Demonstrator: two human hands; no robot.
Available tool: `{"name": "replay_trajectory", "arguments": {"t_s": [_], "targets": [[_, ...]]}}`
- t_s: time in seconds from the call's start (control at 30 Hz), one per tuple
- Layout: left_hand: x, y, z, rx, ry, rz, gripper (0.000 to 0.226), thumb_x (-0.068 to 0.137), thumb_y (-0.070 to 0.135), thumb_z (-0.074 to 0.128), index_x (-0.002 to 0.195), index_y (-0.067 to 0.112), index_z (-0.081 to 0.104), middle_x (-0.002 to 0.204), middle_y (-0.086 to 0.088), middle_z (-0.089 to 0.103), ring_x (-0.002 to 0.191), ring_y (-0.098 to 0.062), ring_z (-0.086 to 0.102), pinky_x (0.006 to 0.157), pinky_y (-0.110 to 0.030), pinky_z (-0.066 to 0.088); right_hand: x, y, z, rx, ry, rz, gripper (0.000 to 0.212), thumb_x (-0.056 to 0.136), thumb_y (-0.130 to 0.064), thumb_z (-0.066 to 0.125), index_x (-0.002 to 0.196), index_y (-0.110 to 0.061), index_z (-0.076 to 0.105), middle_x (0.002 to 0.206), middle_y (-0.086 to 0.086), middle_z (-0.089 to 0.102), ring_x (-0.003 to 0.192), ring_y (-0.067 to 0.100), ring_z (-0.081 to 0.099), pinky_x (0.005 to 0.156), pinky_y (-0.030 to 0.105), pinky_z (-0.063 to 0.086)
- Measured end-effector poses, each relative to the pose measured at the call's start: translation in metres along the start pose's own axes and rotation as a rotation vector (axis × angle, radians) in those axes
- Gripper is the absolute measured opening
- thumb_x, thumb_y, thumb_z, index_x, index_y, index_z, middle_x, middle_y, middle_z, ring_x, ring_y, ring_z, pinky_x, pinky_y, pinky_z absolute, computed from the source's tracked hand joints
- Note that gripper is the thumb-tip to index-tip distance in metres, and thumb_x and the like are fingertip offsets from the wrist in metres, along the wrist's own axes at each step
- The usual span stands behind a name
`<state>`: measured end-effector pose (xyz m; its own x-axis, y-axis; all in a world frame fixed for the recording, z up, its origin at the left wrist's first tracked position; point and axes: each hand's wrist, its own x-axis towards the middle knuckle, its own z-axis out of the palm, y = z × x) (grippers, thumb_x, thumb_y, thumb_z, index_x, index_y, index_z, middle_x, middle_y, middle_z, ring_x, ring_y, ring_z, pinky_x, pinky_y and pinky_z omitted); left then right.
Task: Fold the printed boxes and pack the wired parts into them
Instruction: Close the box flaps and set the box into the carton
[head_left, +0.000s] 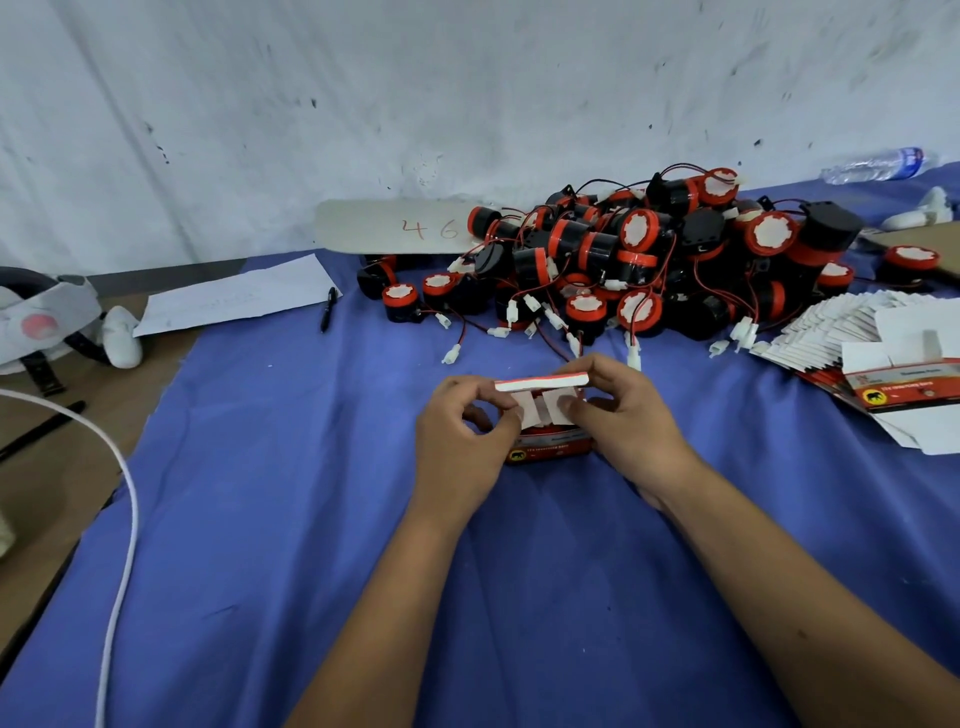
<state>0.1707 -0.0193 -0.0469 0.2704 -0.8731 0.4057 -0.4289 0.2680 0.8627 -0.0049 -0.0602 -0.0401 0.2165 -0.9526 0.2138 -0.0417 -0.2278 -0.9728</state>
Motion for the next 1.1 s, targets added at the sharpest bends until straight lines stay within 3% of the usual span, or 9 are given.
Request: {"name": "replay_trajectory", "arguments": {"t_s": [0.1, 0.23, 0.37, 0.53, 0.63, 0.77, 0.9, 1.03, 1.1], "targets": [[-0.002, 0.004, -0.001, -0.097, -0.031, 0.022, 0.03, 0.087, 0.001, 0.074, 0.097, 0.022, 0.054, 0.107, 0.009, 0.067, 0.067, -0.017, 0.064, 0.061, -0.036, 0.057, 0.0, 0.0, 0.001, -0.014, 0.0, -0.02, 0.033, 0.094, 0.005, 0.059, 0.099, -0.026, 0.072, 0.099, -0.008, 0.073, 0.083, 0.015, 0.07, 0.068, 0.023, 0.056], [-0.002, 0.006, -0.005, -0.043, -0.114, 0.136, 0.043, 0.081, -0.013, 0.059, 0.094, 0.027, 0.07, 0.108, 0.012, 0.072, 0.078, -0.015, 0.066, 0.064, -0.033, 0.055, -0.003, -0.004, 0.001, 0.026, -0.022, 0.011, 0.043, 0.089, 0.015, 0.047, 0.095, -0.015, 0.077, 0.099, -0.002, 0.077, 0.09, 0.018, 0.075, 0.067, 0.021, 0.057], [-0.001, 0.0, -0.004, -0.052, -0.109, 0.097, 0.038, 0.081, -0.017, 0.059, 0.091, 0.016, 0.075, 0.105, 0.011, 0.075, 0.075, -0.019, 0.065, 0.059, -0.031, 0.056, -0.008, -0.01, -0.008, -0.03, -0.144, -0.003, 0.035, 0.092, 0.012, 0.052, 0.108, -0.01, 0.075, 0.105, 0.004, 0.074, 0.071, -0.001, 0.066, 0.057, 0.009, 0.046], [0.001, -0.002, -0.007, -0.087, -0.112, 0.062, 0.032, 0.085, -0.016, 0.062, 0.09, 0.013, 0.076, 0.106, 0.008, 0.076, 0.074, -0.023, 0.067, 0.058, -0.037, 0.058, -0.009, -0.005, -0.02, -0.124, -0.262, -0.026, 0.035, 0.089, -0.032, 0.076, 0.123, -0.024, 0.071, 0.122, -0.002, 0.064, 0.098, 0.016, 0.065, 0.075, 0.019, 0.048], [0.003, -0.002, -0.011, -0.101, -0.175, 0.054, 0.035, 0.088, -0.019, 0.057, 0.093, 0.011, 0.075, 0.111, 0.005, 0.075, 0.079, -0.028, 0.068, 0.057, -0.033, 0.055, -0.008, -0.001, -0.014, -0.168, -0.189, -0.077, 0.029, 0.09, -0.028, 0.075, 0.119, -0.026, 0.074, 0.119, -0.002, 0.066, 0.101, 0.02, 0.067, 0.084, 0.031, 0.055], [0.003, 0.0, -0.017, -0.255, -0.244, -0.043, 0.037, 0.094, -0.015, 0.044, 0.096, 0.005, 0.075, 0.116, -0.001, 0.074, 0.074, -0.012, 0.068, 0.059, -0.027, 0.053, -0.009, 0.001, -0.011, -0.161, -0.162, -0.094, 0.027, 0.089, -0.03, 0.075, 0.116, -0.026, 0.075, 0.115, -0.001, 0.068, 0.102, 0.013, 0.068, 0.086, 0.025, 0.055], [0.002, 0.002, -0.019, -0.263, -0.245, -0.025, 0.024, 0.092, 0.013, 0.055, 0.097, 0.008, 0.078, 0.116, 0.0, 0.074, 0.083, -0.019, 0.069, 0.062, -0.028, 0.054, -0.009, 0.002, -0.007, -0.163, -0.122, -0.084, 0.026, 0.089, -0.024, 0.077, 0.115, -0.024, 0.076, 0.113, -0.001, 0.068, 0.095, 0.009, 0.069, 0.082, 0.024, 0.055], [0.003, -0.006, -0.017, -0.133, -0.23, 0.054, 0.017, 0.091, -0.001, 0.072, 0.099, 0.012, 0.08, 0.123, -0.001, 0.07, 0.079, -0.018, 0.063, 0.069, -0.038, 0.056, -0.009, 0.002, -0.007, -0.14, -0.124, -0.072, 0.026, 0.088, -0.017, 0.079, 0.113, -0.024, 0.077, 0.113, 0.007, 0.069, 0.094, 0.025, 0.069, 0.085, 0.041, 0.059], [0.003, -0.007, -0.015, -0.103, -0.22, 0.056, 0.022, 0.093, 0.001, 0.073, 0.103, 0.019, 0.08, 0.128, 0.003, 0.069, 0.082, -0.014, 0.063, 0.069, -0.036, 0.053, -0.009, 0.001, -0.007, -0.109, -0.12, -0.065, 0.025, 0.088, -0.014, 0.079, 0.111, -0.024, 0.078, 0.112, 0.011, 0.069, 0.092, 0.029, 0.069, 0.082, 0.04, 0.058]]}}
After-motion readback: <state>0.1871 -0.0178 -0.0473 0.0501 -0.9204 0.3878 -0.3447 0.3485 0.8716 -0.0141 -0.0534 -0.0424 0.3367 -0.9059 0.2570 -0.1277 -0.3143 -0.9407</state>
